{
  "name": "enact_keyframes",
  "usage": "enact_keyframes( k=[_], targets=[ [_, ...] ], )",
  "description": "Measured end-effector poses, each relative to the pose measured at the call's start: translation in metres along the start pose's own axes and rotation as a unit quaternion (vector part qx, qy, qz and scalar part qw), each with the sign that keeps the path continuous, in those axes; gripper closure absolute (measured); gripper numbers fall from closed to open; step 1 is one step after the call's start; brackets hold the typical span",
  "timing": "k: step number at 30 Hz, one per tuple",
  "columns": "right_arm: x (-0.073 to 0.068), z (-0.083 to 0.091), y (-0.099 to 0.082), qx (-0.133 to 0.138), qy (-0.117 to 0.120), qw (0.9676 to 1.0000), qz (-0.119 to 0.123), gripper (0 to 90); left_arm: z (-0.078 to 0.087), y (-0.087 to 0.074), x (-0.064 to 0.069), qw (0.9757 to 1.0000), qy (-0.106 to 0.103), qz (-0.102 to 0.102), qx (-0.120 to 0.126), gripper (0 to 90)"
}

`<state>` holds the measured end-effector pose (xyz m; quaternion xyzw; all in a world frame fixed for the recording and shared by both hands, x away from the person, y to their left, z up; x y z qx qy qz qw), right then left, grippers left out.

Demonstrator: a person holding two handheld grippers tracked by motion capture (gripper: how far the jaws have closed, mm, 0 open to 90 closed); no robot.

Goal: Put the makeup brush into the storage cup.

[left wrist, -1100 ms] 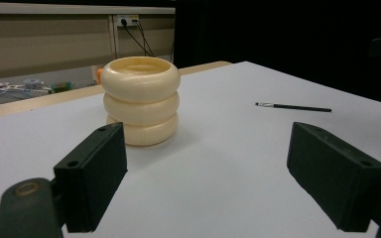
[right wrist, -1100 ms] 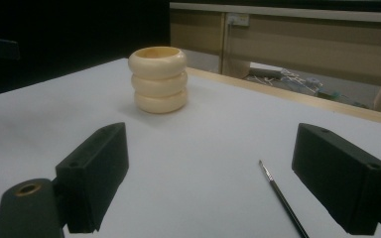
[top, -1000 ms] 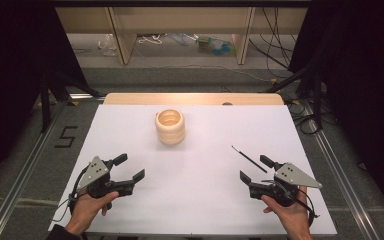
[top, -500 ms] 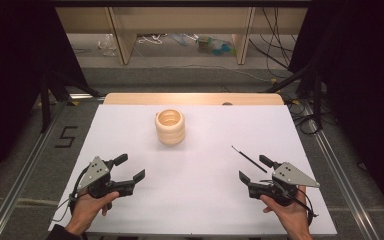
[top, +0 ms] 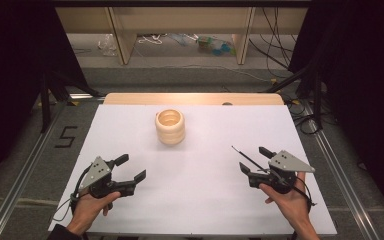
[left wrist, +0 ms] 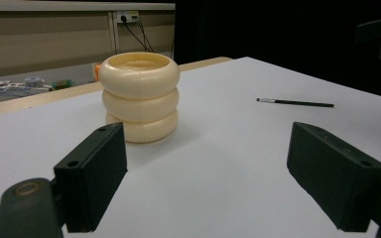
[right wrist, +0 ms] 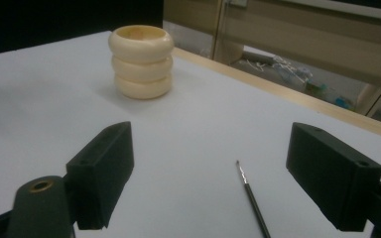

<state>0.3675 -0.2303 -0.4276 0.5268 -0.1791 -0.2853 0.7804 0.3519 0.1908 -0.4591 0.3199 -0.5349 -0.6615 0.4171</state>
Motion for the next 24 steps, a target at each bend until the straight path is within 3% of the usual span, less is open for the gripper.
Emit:
enact_keyframes(
  k=[7,10,13,14,17,19,20,24],
  targets=[
    [0.024,-0.015,0.001,-0.069,0.013,0.9975,-0.009,16.4,0.000,-0.001,-0.001,1.0000,0.002,0.003,-0.002,15.7],
    [0.029,-0.020,-0.001,-0.088,0.018,0.9958,-0.012,16.4,-0.001,-0.001,0.000,1.0000,0.000,0.009,0.000,15.7],
    [0.033,-0.024,-0.001,-0.101,0.019,0.9947,-0.009,16.5,-0.001,-0.001,0.000,1.0000,0.000,-0.003,-0.001,15.7],
    [0.033,-0.024,-0.001,-0.107,0.020,0.9939,-0.016,16.5,-0.001,-0.001,0.000,1.0000,0.000,-0.003,-0.001,15.7],
    [0.038,-0.026,0.000,-0.128,0.023,0.9916,-0.003,17.5,-0.001,-0.001,0.001,1.0000,-0.002,-0.004,-0.002,15.7],
    [0.040,-0.027,0.001,-0.148,0.031,0.9883,-0.017,17.8,-0.001,-0.001,0.001,1.0000,-0.001,-0.006,-0.002,15.7],
    [0.042,-0.028,0.002,-0.148,0.031,0.9884,-0.012,17.9,-0.001,-0.001,0.001,1.0000,-0.001,-0.005,-0.002,15.8],
    [0.050,-0.033,0.003,-0.175,0.029,0.9840,-0.017,19.8,-0.001,-0.001,0.001,1.0000,-0.001,-0.006,-0.002,15.8]
  ],
)
Point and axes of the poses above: each handheld gripper's, and its own axes: z roughly backward along the jaws, y roughly out of its top, x roughly to its right, the point moved 4 cm from there along -z, roughly forward along the jaws, and after that the axes turned 15 degrees about y, right-handed, at the moved point
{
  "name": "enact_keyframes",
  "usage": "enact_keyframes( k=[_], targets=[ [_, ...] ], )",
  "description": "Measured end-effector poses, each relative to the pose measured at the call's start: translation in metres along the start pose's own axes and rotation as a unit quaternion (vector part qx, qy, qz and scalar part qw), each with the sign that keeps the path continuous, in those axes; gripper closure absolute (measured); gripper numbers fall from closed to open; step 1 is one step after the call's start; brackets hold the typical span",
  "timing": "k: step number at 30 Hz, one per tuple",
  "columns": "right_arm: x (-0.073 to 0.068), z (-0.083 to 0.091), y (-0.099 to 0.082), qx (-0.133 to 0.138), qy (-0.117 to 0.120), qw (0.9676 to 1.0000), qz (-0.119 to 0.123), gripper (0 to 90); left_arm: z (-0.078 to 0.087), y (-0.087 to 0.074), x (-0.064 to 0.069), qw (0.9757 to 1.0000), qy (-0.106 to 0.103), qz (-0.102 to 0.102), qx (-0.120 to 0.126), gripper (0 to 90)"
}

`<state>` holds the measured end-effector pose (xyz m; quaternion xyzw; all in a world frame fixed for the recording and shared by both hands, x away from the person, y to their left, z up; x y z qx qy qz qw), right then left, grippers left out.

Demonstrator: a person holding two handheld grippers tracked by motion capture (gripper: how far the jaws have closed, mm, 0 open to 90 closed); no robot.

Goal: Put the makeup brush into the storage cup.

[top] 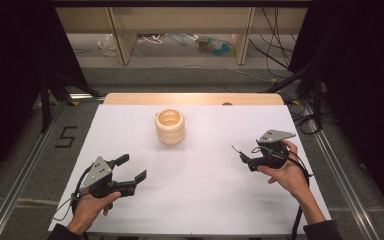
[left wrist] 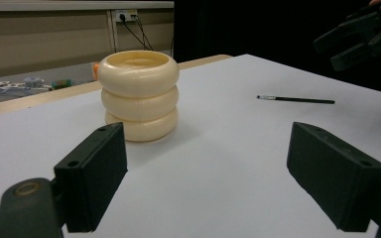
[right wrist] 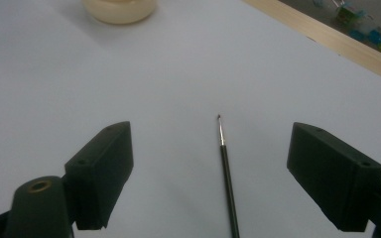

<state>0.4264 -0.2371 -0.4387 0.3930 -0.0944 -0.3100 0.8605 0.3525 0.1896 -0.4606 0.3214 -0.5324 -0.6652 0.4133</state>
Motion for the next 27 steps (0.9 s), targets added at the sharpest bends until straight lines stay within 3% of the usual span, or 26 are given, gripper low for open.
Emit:
enact_keyframes(
  k=[4,5,7,11,12,13,14,17,19,20,23,24,25,27],
  targets=[
    [0.007,-0.009,0.001,-0.039,0.007,0.9992,-0.009,21.8,0.000,0.000,0.000,1.0000,0.000,-0.001,-0.001,15.8],
    [0.009,-0.013,0.002,-0.037,0.001,0.9992,-0.013,22.1,0.000,0.000,0.000,1.0000,0.000,-0.002,-0.001,15.8],
    [0.011,-0.016,0.002,-0.065,0.013,0.9977,-0.018,25.1,0.000,0.000,0.000,1.0000,0.000,-0.003,-0.001,15.8],
    [0.019,-0.024,0.004,-0.096,0.015,0.9950,-0.020,27.2,0.000,0.000,0.000,1.0000,0.000,-0.003,0.000,15.8],
    [0.021,-0.027,0.004,-0.097,0.012,0.9950,-0.020,27.3,0.000,0.000,0.000,1.0000,0.000,-0.003,0.000,15.8],
    [0.020,-0.028,0.004,-0.107,0.015,0.9934,-0.039,27.5,0.000,0.000,0.000,1.0000,0.000,-0.002,-0.001,15.8],
    [0.024,-0.030,0.005,-0.111,0.012,0.9933,-0.029,28.0,0.000,0.000,0.000,1.0000,0.000,-0.001,0.000,15.8],
    [0.026,-0.032,0.005,-0.125,0.012,0.9911,-0.045,29.4,0.000,0.000,0.000,1.0000,0.000,-0.004,-0.001,15.8],
    [0.031,-0.036,0.005,-0.125,0.013,0.9916,-0.028,30.2,0.000,0.000,0.000,1.0000,0.000,-0.002,-0.001,15.8],
    [0.029,-0.036,0.004,-0.142,0.017,0.9887,-0.047,30.7,0.000,0.000,0.000,1.0000,0.000,-0.002,-0.001,15.8],
    [0.034,-0.040,0.004,-0.151,0.011,0.9880,-0.030,32.4,-0.001,0.000,0.000,1.0000,-0.004,-0.003,0.001,15.8],
    [0.032,-0.040,0.004,-0.160,0.016,0.9859,-0.047,33.0,-0.001,0.000,0.000,1.0000,-0.003,-0.002,0.002,15.8],
    [0.034,-0.042,0.004,-0.160,0.014,0.9864,-0.036,34.4,-0.001,0.000,0.000,1.0000,-0.003,-0.002,0.002,15.8],
    [0.035,-0.044,0.005,-0.173,0.016,0.9840,-0.037,35.7,-0.001,0.000,0.000,1.0000,-0.004,-0.002,0.002,15.8]
  ],
)
Point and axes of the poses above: each handheld gripper's, and its own axes: z roughly backward along the jaws, y roughly out of its top, x roughly to its right, the point moved 4 cm from there along -z, roughly forward along the jaws, and after that the axes turned 15 degrees about y, right-handed, at the moved point
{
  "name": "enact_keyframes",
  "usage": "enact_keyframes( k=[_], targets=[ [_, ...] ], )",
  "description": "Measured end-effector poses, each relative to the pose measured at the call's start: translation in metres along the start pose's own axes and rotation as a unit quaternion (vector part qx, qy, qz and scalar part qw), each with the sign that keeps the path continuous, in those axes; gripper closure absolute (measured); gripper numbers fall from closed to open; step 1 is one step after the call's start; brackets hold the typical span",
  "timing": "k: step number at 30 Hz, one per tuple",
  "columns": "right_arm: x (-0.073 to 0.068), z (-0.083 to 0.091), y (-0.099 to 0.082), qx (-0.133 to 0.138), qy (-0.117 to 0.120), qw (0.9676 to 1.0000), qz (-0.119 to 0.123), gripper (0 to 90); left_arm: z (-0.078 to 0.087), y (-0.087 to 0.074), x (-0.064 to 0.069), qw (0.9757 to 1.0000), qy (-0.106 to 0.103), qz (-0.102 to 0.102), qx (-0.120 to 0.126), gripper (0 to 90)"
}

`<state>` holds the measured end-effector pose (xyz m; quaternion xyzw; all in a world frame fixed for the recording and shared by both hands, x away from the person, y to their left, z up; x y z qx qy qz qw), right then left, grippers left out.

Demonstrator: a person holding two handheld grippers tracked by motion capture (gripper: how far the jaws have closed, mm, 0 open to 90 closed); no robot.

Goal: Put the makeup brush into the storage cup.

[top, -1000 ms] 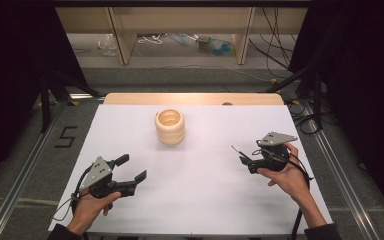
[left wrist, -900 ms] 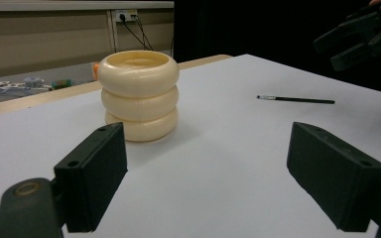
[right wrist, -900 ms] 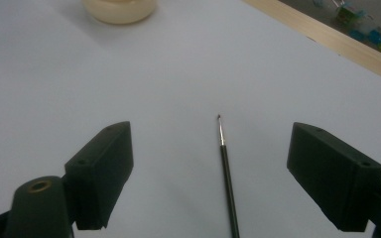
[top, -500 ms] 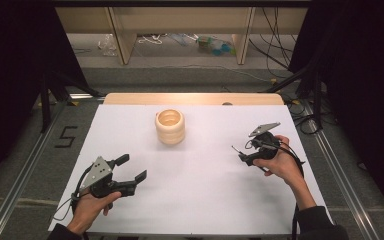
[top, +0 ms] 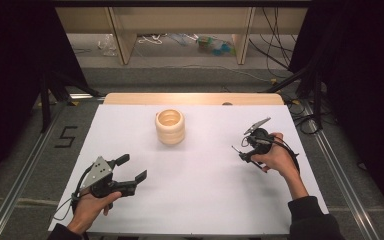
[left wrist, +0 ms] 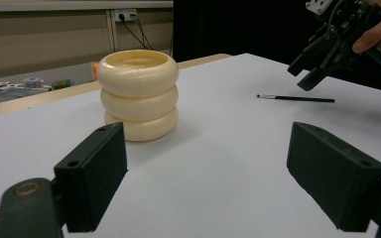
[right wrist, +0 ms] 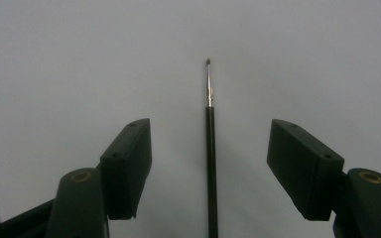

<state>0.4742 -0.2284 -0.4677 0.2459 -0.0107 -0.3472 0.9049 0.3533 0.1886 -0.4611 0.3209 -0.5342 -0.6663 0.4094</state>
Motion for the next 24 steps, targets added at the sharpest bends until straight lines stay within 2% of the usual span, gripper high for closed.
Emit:
enact_keyframes(
  k=[10,24],
  targets=[
    [0.009,-0.013,0.003,-0.044,0.006,0.9990,-0.008,42.4,0.000,0.000,0.000,1.0000,-0.001,0.001,0.001,15.8],
    [0.015,-0.018,0.005,-0.074,0.018,0.9969,-0.019,52.6,0.000,0.000,0.000,1.0000,0.001,-0.001,-0.005,15.8]
  ],
)
Point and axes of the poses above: each handheld gripper's, and its own axes: z roughly backward along the jaws, y roughly out of its top, x roughly to its right, the point moved 4 cm from there along -z, roughly forward along the jaws, and after that the axes turned 15 degrees about y, right-handed, at the moved point
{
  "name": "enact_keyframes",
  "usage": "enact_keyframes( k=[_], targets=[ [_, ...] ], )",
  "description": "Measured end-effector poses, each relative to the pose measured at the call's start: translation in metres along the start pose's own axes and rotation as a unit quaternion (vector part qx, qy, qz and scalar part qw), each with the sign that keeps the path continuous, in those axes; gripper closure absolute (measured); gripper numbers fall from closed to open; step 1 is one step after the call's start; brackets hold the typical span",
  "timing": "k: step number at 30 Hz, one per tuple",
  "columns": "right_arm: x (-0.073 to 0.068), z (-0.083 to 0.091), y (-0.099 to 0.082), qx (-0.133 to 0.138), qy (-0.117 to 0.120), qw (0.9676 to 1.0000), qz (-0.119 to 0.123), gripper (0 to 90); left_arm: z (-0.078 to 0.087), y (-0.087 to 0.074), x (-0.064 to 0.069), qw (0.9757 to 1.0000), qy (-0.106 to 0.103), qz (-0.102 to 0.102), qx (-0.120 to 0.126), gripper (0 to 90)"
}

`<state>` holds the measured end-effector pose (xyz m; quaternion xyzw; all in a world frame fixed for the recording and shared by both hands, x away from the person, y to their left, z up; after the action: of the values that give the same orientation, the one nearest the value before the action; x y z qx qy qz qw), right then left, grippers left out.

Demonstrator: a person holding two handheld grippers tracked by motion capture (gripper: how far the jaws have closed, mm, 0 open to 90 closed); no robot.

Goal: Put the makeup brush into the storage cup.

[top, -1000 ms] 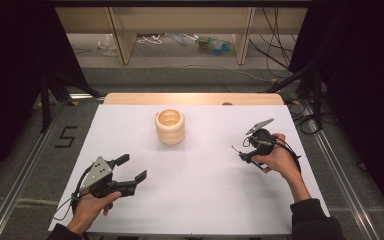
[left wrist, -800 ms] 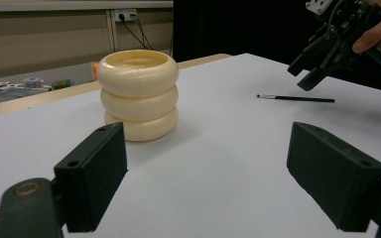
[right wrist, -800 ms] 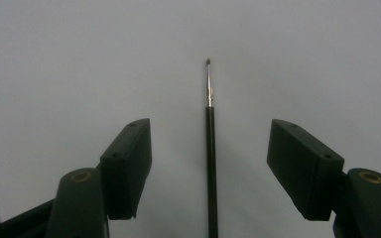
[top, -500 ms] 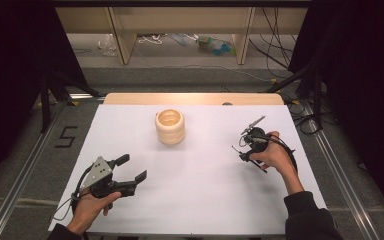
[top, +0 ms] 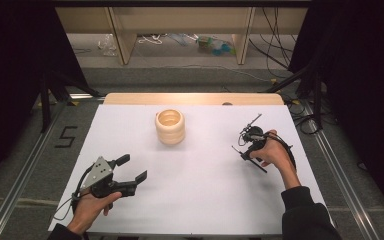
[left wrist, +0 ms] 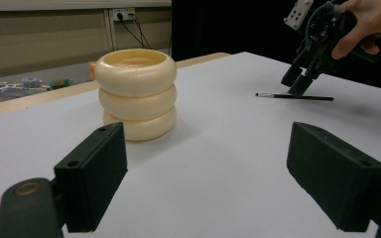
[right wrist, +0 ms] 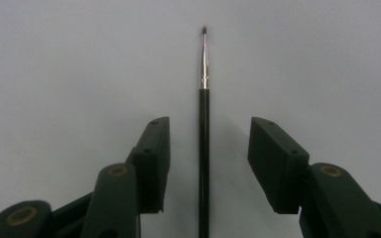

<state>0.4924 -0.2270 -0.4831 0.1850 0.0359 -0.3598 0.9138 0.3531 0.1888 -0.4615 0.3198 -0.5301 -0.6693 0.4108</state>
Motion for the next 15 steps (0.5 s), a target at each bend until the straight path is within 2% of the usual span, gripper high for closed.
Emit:
enact_keyframes(
  k=[7,15],
  targets=[
    [0.0045,-0.0041,-0.0010,-0.016,0.007,0.9998,-0.009,58.2,-0.0001,0.0001,0.0004,1.0000,-0.001,-0.002,0.000,16.0],
    [0.0030,-0.0087,0.0003,-0.026,0.011,0.9996,-0.005,64.8,-0.0005,-0.0004,0.0014,1.0000,-0.004,-0.006,-0.002,16.0]
  ],
)
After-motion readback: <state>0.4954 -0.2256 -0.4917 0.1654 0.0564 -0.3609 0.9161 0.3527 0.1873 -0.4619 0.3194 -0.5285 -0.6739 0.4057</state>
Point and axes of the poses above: each handheld gripper's, and its own axes: z roughly backward along the jaws, y roughly out of its top, x roughly to its right, the point moved 4 cm from there along -z, roughly forward along the jaws, and after that the axes turned 15 degrees about y, right-handed, at the moved point
